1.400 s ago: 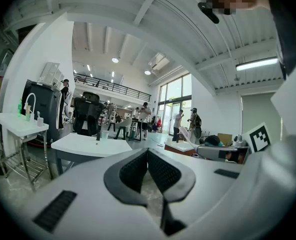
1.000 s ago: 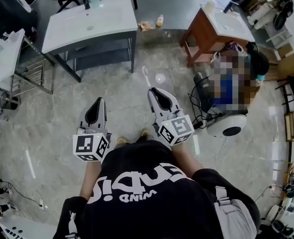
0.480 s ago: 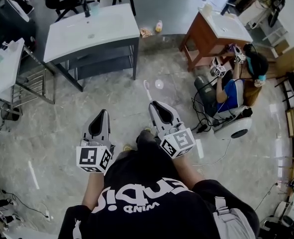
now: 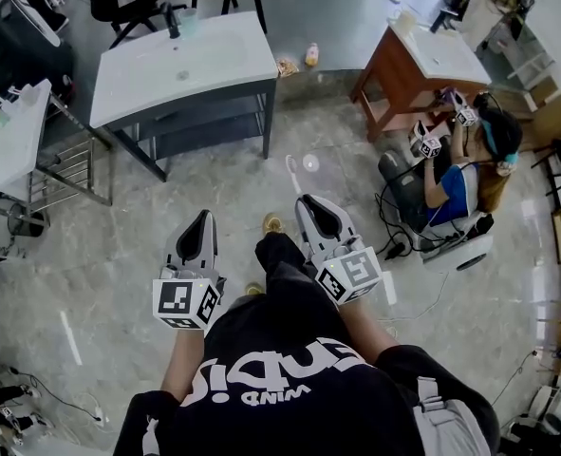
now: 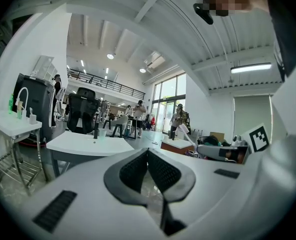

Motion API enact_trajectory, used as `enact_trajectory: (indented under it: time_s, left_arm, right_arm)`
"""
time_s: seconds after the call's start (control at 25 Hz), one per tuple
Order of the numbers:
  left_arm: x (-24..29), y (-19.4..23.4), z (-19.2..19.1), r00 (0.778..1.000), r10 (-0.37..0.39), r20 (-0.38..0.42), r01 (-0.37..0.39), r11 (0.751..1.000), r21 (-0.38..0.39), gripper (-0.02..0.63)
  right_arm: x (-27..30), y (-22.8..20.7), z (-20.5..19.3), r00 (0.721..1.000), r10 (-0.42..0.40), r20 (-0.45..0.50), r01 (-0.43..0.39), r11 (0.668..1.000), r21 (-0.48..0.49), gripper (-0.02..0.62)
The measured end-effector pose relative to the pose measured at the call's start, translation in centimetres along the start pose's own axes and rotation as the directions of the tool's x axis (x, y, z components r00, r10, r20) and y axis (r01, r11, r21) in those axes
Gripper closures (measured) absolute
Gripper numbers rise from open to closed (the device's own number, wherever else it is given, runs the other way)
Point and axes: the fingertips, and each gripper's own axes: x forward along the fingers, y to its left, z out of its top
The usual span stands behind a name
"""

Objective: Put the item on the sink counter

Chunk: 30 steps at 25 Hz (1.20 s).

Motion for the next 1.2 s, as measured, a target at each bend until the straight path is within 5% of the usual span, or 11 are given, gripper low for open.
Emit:
enact_trajectory:
  time_s: [1.2]
  left_arm:
    - [16.2, 8.2, 4.8, 1.000, 0.006, -0.010, -0.006, 1.000, 0.002, 0.586]
  right_arm:
    - [16.5, -9.4, 4.1, 0.999, 0.015, 0.028, -0.016, 0.999, 0.028, 0.538]
